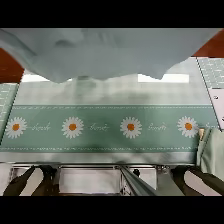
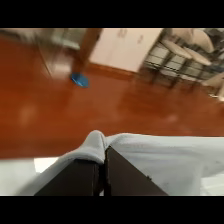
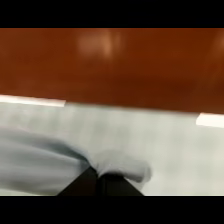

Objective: Fold the shirts.

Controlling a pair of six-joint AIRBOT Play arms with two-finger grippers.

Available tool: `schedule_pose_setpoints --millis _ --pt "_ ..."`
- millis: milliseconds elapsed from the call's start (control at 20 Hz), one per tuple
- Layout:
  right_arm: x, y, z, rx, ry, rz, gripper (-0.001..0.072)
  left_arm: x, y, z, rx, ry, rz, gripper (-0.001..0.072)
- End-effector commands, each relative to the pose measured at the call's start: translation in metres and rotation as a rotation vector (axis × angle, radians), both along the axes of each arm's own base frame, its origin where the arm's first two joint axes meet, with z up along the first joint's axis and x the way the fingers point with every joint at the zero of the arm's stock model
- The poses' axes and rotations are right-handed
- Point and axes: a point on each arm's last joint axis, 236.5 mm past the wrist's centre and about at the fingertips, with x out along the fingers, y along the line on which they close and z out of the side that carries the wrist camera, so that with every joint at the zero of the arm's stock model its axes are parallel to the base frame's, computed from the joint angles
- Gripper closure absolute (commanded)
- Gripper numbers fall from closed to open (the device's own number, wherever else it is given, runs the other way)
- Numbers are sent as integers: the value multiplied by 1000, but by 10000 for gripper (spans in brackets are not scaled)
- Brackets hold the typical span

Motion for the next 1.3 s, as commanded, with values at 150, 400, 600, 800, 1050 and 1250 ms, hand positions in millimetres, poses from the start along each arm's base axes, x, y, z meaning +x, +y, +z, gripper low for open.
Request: schedule_pose_setpoints --millis 150,400,600,800,1050,1250 --pt "-160 14 96 -108 -294 -105 683 -115 -11 105 363 -250 289 688" --pt "-227 28 101 -162 -363 -100 682 -208 13 116 414 -318 494 688" --pt "-231 30 64 -145 -204 -88 682 -211 18 86 383 -221 412 688" --pt "-201 34 -8 -68 71 -27 682 -143 27 -8 385 97 380 688" --pt "-110 40 -117 99 271 55 683 -31 32 -166 354 448 347 688" --pt "-28 19 -211 189 422 -2 683 41 26 -261 231 602 341 687"
